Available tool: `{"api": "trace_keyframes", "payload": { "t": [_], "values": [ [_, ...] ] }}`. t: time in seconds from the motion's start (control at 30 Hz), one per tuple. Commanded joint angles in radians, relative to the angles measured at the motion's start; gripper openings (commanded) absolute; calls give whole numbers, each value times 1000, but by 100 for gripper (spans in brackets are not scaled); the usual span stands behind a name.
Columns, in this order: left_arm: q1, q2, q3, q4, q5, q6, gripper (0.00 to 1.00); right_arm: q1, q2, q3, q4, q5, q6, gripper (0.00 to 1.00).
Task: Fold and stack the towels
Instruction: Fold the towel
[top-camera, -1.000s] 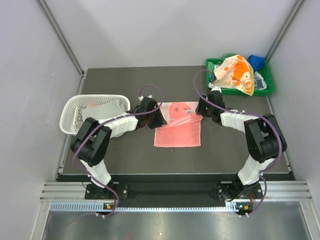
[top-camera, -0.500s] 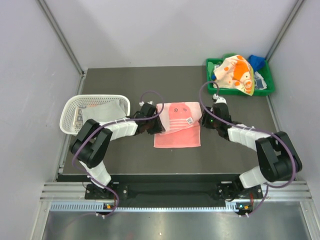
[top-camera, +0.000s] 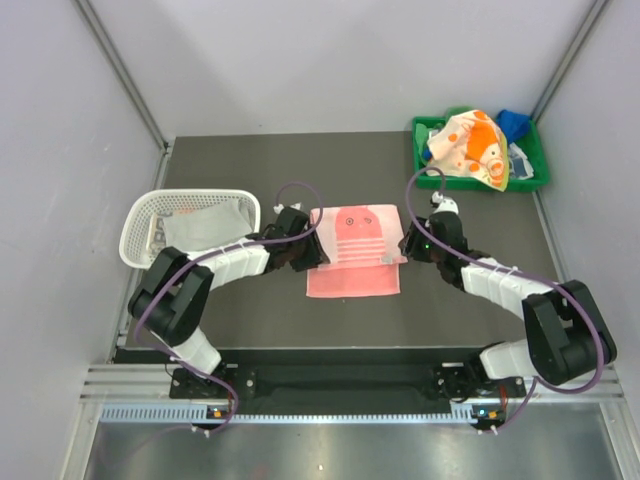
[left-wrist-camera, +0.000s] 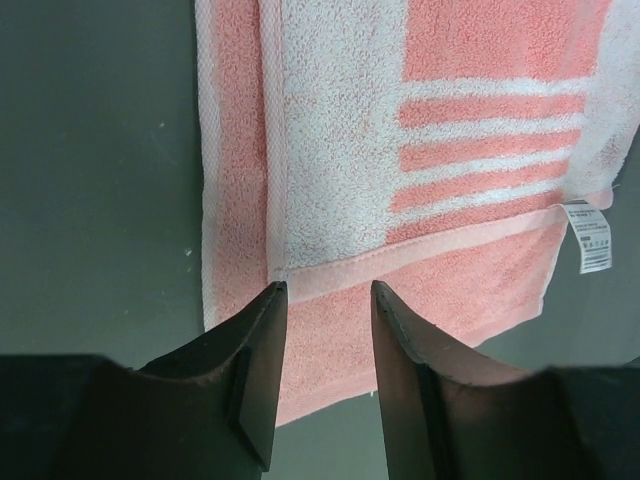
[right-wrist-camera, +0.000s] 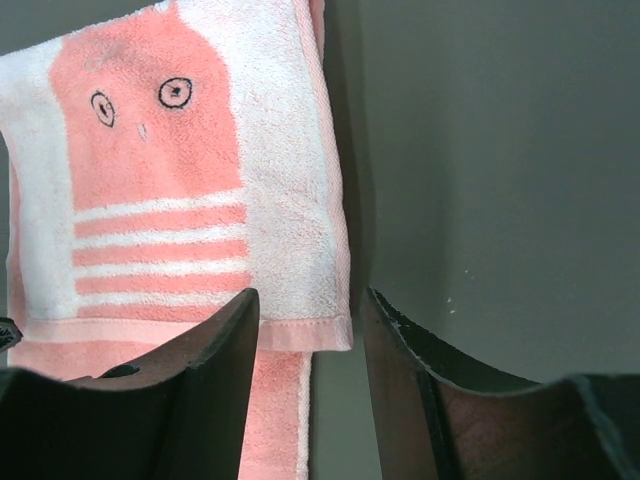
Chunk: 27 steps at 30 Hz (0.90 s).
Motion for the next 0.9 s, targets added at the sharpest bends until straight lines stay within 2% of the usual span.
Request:
{"api": "trace_keyframes", "payload": {
  "t": [0.0, 0.57, 0.6, 0.73, 0.87],
  "values": [
    [-3, -49, 4, -38, -6, -40, 44, 17, 5, -1, 24, -4, 31, 45],
    [-5, -3, 32, -67, -11, -61, 43, 59, 105, -45, 77, 35, 83, 41],
    [-5, -1, 34, -66, -8, -61, 43, 59, 105, -41, 79, 35, 85, 40],
    [-3, 2, 40, -63, -2, -61, 41, 59, 103, -29, 68, 34, 85, 19],
    [-3, 11, 50, -74, -6, -54, 39, 59, 71, -4, 33, 43, 79, 6]
  ]
}}
